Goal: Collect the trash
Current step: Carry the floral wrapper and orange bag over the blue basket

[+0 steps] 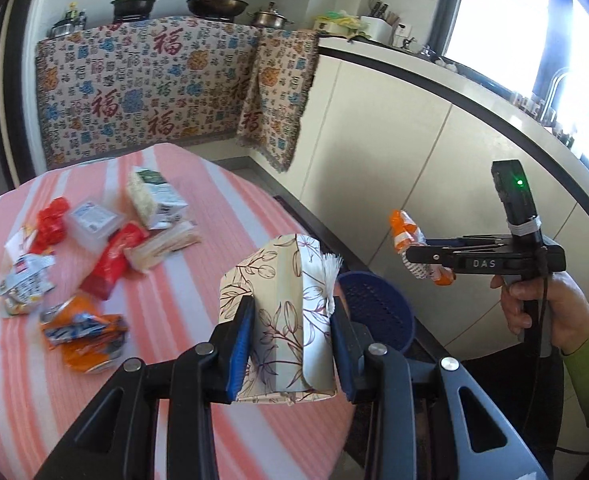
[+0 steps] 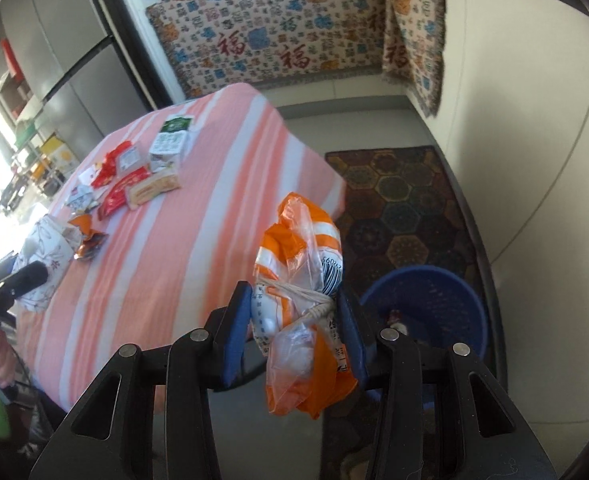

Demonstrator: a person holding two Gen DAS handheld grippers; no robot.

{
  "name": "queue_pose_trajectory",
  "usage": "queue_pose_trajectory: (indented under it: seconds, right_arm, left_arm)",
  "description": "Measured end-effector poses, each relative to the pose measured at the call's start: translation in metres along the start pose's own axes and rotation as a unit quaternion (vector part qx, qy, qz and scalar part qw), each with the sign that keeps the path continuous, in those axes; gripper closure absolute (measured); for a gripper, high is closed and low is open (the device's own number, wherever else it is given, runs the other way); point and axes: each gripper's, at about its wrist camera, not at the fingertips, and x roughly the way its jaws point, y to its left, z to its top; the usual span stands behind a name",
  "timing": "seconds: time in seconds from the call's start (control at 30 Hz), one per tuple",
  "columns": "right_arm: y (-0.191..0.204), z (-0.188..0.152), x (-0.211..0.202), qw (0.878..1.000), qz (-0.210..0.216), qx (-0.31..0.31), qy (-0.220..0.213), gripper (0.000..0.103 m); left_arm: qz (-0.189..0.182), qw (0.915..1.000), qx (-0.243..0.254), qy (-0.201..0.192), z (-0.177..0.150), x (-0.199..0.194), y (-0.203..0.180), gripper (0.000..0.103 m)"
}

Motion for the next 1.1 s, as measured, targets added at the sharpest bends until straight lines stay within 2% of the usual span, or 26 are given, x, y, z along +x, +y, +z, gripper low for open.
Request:
queue_pose_trajectory:
  seconds: [0.2, 0.43, 0.6, 0.77, 1.1]
  right_arm:
    - [-0.061, -0.004, 0.007, 0.999, -0.029, 0.043, 0.010, 0.059]
    - [-0.120, -0.011, 0.018, 0.995, -0.057, 0.080, 0.013, 0.059]
    - [-0.153, -0.030, 0.025, 0.991, -0.056, 0.120, 0.009, 0.059]
    - [-0.169, -0.034, 0.027, 0.989, -0.049, 0.139, 0.012, 0.059]
    - [-0.187, -0.039, 0.025, 0.984, -0.036, 0.173, 0.009, 0.058]
  left_arm:
    - [-0.059, 0.9980, 0.013, 0.017, 0.021, 0.066, -0.060, 0.067]
    - [-0.082, 0.9955, 0.022, 0.042, 0.028, 0.139, -0.109, 0.067]
    - [-0.087, 0.9943, 0.012, 0.061, 0.024, 0.185, -0.123, 0.067]
    - [-0.087, 0.9924, 0.012, 0.086, 0.020, 0.228, -0.134, 0.066]
    - [-0.092, 0.9898, 0.012, 0.108, 0.016, 0.267, -0.143, 0.066]
